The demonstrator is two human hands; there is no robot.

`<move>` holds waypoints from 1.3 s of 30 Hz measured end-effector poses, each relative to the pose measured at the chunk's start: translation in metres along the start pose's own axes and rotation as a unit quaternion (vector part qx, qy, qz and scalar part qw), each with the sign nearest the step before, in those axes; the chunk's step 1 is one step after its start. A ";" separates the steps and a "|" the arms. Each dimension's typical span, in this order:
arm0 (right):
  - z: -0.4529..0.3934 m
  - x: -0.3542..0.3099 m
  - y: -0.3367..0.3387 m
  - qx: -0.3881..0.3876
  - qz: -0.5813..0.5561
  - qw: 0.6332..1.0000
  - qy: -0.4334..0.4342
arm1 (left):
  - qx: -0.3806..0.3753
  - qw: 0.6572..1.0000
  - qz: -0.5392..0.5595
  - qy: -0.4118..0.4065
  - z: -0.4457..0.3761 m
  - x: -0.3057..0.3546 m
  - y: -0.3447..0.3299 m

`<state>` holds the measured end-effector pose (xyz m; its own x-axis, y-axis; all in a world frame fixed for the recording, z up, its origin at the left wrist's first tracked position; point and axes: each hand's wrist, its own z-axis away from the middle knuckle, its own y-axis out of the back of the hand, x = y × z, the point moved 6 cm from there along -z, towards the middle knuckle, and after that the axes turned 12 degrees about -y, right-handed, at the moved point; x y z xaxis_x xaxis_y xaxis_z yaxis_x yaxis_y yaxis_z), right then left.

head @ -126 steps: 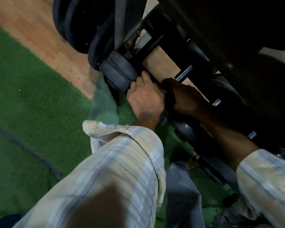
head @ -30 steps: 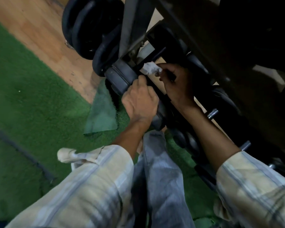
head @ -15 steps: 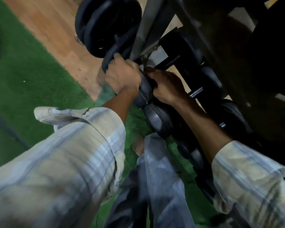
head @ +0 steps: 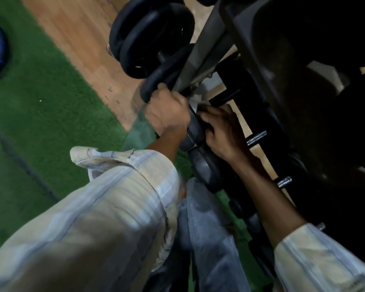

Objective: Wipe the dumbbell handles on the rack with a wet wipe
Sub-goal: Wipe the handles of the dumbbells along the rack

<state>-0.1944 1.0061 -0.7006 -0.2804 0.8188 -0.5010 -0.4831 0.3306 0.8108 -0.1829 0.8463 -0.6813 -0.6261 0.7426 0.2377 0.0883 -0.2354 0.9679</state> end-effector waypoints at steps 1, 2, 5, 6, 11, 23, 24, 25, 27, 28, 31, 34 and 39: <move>0.004 -0.001 0.003 0.014 -0.007 1.000 -0.012 | 0.001 1.000 -0.003 0.000 0.000 0.000 0.000; 0.007 -0.002 0.004 0.024 -0.016 0.999 -0.025 | 0.001 1.000 -0.006 0.000 -0.001 0.000 0.000; 0.015 -0.007 0.003 0.031 -0.086 0.992 -0.091 | -0.007 1.000 -0.010 -0.001 -0.001 -0.001 -0.001; 0.018 -0.007 0.001 0.027 -0.121 0.983 -0.137 | -0.008 1.000 -0.007 -0.001 -0.001 -0.001 -0.001; 0.026 -0.006 -0.015 -0.061 -0.336 0.860 -0.378 | -0.003 1.000 -0.002 -0.005 -0.002 0.000 0.000; -0.018 0.011 -0.037 -0.125 -0.728 0.503 -0.450 | 0.003 1.000 -0.010 -0.019 -0.001 0.001 -0.002; -0.020 0.013 -0.036 -0.111 -0.746 0.478 -0.452 | 0.006 1.000 -0.009 -0.020 -0.002 0.001 -0.002; -0.024 0.018 -0.037 -0.097 -0.753 0.465 -0.455 | 0.011 1.000 -0.008 -0.020 -0.002 0.001 -0.002; -0.030 0.024 -0.032 -0.076 -0.780 0.429 -0.448 | 0.015 1.000 -0.009 -0.021 -0.002 0.001 -0.002; -0.032 0.028 -0.029 -0.067 -0.794 0.411 -0.444 | 0.016 1.000 -0.010 -0.020 -0.002 0.001 -0.003; -0.037 0.042 -0.021 -0.048 -0.821 0.392 -0.412 | 0.014 1.000 -0.011 -0.021 -0.002 0.001 -0.003; -0.041 0.047 -0.011 -0.032 -0.842 0.414 -0.345 | 0.022 0.999 -0.016 -0.025 -0.001 0.001 -0.003; -0.031 0.052 -0.005 0.096 -0.818 0.407 -0.396 | 0.026 0.999 -0.021 -0.033 0.001 0.003 -0.003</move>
<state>-0.2324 1.0321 -0.7404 0.6779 -0.7000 -0.2249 0.6079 0.7056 -0.3641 -0.1842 0.8501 -0.6832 -0.5780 0.7909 0.2009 0.1053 -0.1719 0.9795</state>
